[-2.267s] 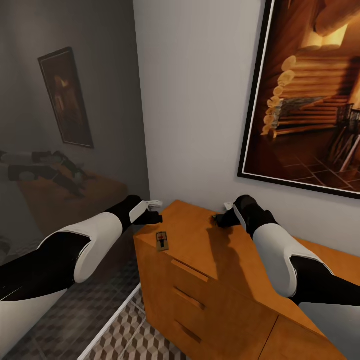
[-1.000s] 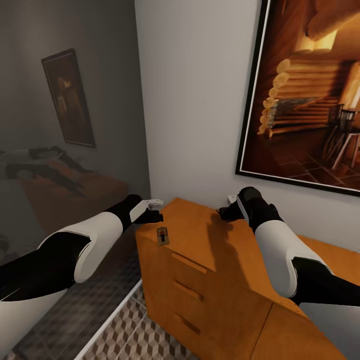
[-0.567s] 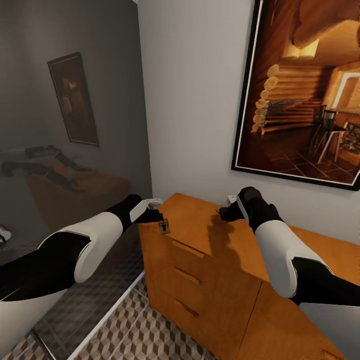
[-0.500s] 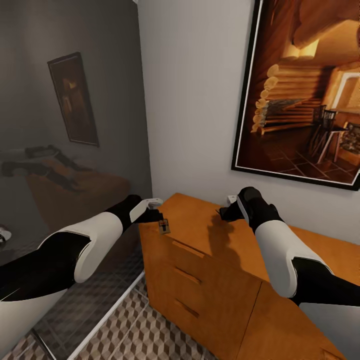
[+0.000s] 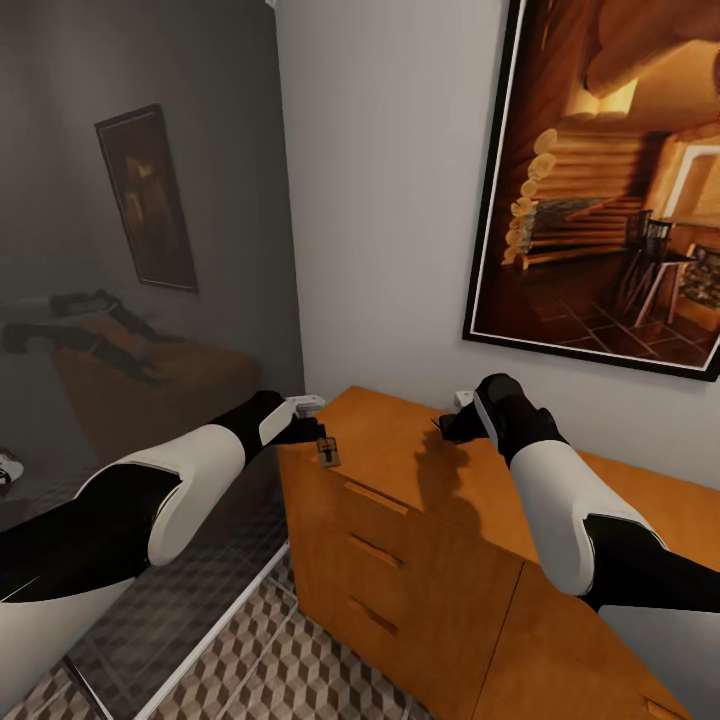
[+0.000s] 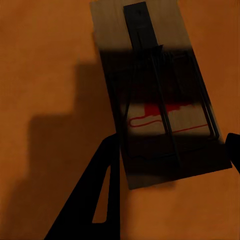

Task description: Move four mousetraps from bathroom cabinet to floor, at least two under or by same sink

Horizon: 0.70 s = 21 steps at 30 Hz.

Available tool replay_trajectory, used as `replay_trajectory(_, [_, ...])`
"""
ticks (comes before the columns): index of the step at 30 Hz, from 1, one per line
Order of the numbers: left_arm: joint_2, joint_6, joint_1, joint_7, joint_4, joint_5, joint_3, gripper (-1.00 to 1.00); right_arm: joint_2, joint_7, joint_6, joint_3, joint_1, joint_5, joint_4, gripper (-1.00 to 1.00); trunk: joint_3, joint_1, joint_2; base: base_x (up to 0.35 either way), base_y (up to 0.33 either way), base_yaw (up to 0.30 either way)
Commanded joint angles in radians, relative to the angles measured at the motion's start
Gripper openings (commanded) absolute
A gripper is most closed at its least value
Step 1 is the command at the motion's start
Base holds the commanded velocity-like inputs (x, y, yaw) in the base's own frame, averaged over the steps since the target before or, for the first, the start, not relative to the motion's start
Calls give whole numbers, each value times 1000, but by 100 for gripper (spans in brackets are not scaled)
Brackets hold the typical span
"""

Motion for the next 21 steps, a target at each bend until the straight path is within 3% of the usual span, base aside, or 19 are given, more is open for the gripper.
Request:
replay_trajectory(1, [0,6,0,6,-2,11,-7,100,1,6,3,-8,-1,9,-1,-100,-1,0,-1,0,0,0])
replay_trajectory(21, [0,12,0,5,-2,11,-7,100,1,6,-33,-8,0,8,13,-100,-1,0,-1,0,0,0])
